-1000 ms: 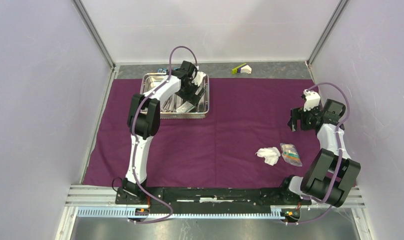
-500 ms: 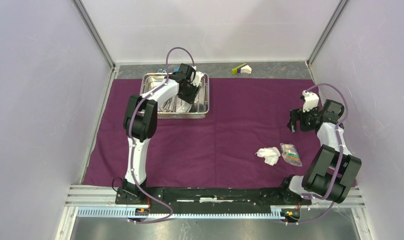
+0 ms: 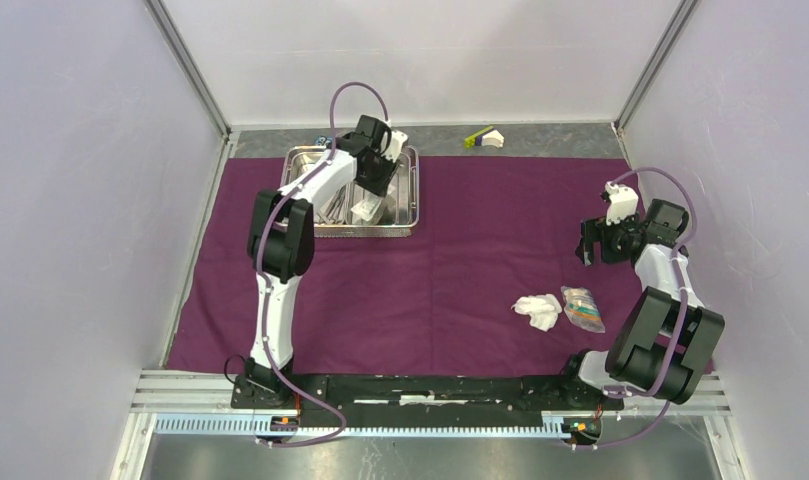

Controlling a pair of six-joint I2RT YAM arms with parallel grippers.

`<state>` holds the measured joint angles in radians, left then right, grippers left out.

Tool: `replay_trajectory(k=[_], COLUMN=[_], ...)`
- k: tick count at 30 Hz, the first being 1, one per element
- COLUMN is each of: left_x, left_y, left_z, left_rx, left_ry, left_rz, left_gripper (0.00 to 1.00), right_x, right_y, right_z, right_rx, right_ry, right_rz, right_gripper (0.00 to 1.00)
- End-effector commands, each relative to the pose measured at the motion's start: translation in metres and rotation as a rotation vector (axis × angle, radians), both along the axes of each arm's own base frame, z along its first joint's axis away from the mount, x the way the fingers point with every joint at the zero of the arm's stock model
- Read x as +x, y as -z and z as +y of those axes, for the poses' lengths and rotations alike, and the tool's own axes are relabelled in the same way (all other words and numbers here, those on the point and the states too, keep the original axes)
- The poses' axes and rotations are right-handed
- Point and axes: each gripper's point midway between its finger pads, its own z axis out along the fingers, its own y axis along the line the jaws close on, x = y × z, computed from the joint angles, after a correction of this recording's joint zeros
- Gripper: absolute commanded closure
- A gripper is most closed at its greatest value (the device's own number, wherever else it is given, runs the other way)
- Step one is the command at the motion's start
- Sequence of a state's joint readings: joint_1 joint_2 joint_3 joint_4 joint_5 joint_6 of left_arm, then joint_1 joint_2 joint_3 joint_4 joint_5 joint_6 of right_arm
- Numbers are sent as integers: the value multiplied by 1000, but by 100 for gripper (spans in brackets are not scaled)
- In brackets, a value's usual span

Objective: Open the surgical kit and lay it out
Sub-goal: Pick up the medical item from the container, then place the medical item in the surgical kit.

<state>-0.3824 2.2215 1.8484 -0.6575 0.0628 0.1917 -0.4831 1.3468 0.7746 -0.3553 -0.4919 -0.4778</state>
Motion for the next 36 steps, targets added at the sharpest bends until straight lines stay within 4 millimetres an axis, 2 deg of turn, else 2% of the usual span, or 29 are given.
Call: replay_trajectory(k=[1,7,13,16,21,29,36], left_x=[18,14,-10,-38,-103,-193,-242], left_y=[-50,-87,-115,-110,-100,-63,-32], left_z=[-12,-27,-51,-72,-118,-186,-229], left_rx=[-69,-141,-278,-332,-324,-368,-419], left_ry=[36,112,92,63,131,226,142], left_rz=[-87,-108,-59,20,42,155,326], left_gripper=[92,92,95,95,93,94,96], right_x=[8,9,9,10,9,3,-1], right_y=[-5,-5,-10,-15,-22,-37,-56], right_z=[-4,-5,-3,-2,2,19,25], right_rx=[-21,-27,-18,-17,-9,27,5], right_ry=[-12,-12,-14,-14,-24,-73,-95], right_rz=[-21,-22,-36,-51,-79,-128,-196], right_gripper=[12,12,12,12,12,12,12])
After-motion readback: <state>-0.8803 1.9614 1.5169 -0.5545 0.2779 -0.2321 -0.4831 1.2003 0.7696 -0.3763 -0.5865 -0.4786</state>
